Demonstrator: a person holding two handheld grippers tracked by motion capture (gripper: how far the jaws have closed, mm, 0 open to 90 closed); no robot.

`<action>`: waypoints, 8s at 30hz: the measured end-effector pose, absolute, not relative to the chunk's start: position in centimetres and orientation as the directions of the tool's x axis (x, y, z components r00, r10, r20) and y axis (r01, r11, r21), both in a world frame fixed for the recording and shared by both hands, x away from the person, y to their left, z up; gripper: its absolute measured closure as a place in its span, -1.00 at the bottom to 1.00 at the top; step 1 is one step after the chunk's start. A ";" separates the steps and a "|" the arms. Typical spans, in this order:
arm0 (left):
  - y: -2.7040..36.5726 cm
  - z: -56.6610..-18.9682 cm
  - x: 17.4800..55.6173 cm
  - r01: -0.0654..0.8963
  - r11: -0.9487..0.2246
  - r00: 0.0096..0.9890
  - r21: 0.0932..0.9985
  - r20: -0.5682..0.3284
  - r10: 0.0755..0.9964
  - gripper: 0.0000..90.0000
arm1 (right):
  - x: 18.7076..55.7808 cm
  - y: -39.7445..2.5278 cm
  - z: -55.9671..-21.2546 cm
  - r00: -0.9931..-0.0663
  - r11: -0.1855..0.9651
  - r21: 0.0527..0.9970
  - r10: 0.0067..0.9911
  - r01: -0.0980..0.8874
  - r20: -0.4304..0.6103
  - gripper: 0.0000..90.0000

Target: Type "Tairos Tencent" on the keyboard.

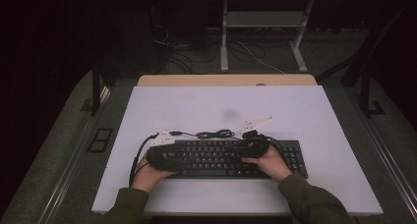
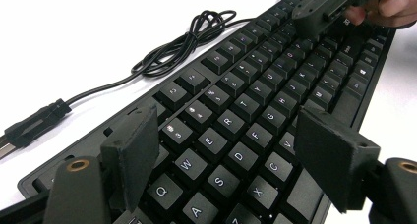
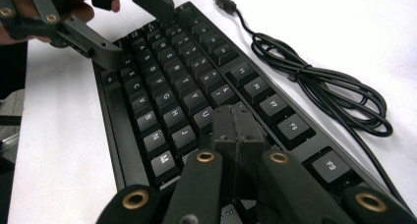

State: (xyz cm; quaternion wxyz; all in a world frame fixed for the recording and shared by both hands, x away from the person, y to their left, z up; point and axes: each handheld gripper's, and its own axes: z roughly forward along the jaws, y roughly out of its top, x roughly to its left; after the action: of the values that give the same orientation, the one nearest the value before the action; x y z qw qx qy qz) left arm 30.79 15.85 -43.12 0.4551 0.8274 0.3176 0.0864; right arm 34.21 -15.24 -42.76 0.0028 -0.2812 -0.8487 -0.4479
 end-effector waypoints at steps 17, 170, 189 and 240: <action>15.9 -43.1 30.8 0.447 -0.379 0.781 0.810 -0.146 0.608 -0.47 | 34.2 -14.8 -43.5 -0.846 0.491 0.726 0.479 0.481 0.236 0.98; 16.4 -43.6 30.8 0.441 -0.463 0.821 0.768 -0.138 0.554 0.97 | 34.6 -15.9 -43.4 -0.794 0.381 0.805 0.582 0.456 0.175 -0.35; 16.8 -43.1 30.8 0.448 -0.415 0.808 0.792 -0.160 0.567 0.60 | 34.5 -16.0 -43.1 -0.799 0.364 0.817 0.572 0.448 0.183 -0.36; 13.4 -43.0 29.1 0.392 -0.477 0.889 0.787 -0.190 0.417 0.81 | 33.8 -17.6 -42.3 -0.814 0.339 0.821 0.531 0.459 0.236 -0.32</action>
State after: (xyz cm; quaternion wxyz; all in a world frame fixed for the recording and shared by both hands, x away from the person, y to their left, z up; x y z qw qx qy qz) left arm 29.08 13.39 -42.97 0.4542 0.8592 0.2353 0.0135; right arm 33.80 -17.64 -42.26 -0.0367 -0.3029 -0.8175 -0.4886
